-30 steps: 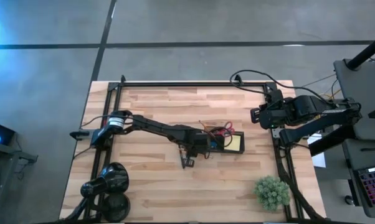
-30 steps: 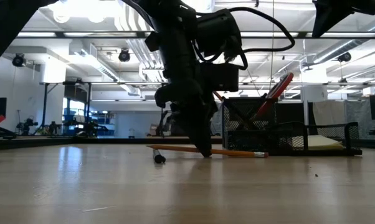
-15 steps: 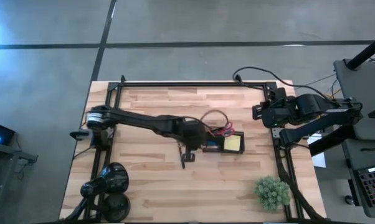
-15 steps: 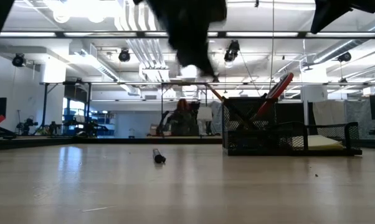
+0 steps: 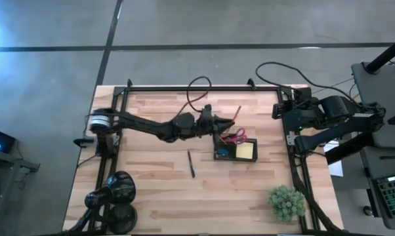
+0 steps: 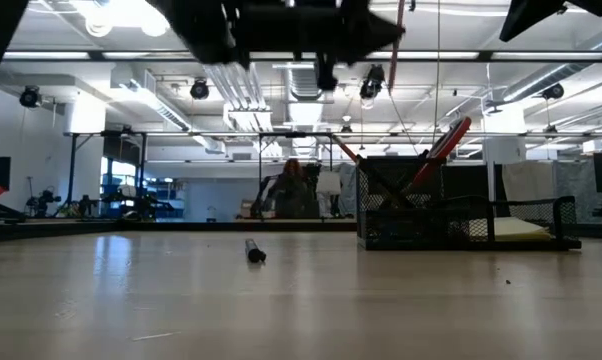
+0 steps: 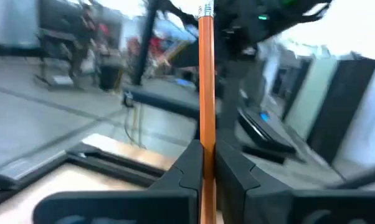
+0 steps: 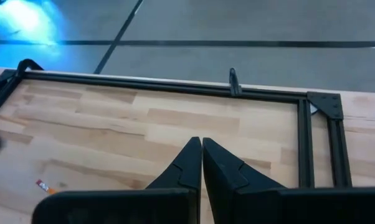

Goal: Pick and place office supplies into organizer
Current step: Put the pencil into the desk organizer

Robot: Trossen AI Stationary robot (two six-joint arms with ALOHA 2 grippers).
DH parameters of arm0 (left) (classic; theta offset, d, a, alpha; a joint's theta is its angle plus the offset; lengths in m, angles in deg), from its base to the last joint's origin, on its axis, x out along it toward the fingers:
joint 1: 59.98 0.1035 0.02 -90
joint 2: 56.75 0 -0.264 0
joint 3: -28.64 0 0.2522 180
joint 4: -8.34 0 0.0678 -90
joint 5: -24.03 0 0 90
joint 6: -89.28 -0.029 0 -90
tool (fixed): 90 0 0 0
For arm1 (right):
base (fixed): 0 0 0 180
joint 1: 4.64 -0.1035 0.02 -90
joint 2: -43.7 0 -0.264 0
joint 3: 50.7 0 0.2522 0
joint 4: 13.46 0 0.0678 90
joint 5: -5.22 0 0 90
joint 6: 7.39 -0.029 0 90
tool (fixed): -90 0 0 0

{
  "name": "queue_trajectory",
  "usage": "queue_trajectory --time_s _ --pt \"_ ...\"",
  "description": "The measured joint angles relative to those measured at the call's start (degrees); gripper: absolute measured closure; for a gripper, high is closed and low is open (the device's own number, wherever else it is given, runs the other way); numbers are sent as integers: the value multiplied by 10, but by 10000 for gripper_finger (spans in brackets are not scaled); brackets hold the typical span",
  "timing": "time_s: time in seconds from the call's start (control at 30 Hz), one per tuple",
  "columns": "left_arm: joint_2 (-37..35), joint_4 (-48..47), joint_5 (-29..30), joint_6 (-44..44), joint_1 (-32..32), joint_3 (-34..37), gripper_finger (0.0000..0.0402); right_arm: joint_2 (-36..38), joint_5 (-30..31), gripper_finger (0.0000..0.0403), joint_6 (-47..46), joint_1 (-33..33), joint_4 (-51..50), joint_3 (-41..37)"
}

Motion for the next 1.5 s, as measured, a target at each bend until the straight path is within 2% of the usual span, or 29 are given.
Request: queue_trajectory --time_s 0.13,0.23,0.33,0.63,0.83,0.97,1.13,1.3,1.5 --pt "62 127 56 -19 7 20 396 2 -1 394 13 0 0 0" --pt "102 184 67 -27 10 18 396 0 -5 394 26 0 0 0" --pt "143 202 106 -60 6 18 395 0 -14 394 41 0 0 0" --pt "192 214 122 -56 -10 10 394 1 -21 394 78 0 0 0" --pt "184 113 143 -33 -30 5 382 1 -23 394 108 0 0 0" --pt "176 55 208 -36 -48 2 342 1 -23 394 127 0 0 0" --pt "152 -20 203 9 -55 4 298 2 -23 394 149 0 0 0" --pt "120 -58 206 -45 -68 4 290 8 -21 394 156 0 0 -1" --pt "24 -110 221 -49 -72 4 290 21 -20 394 154 0 0 -1"
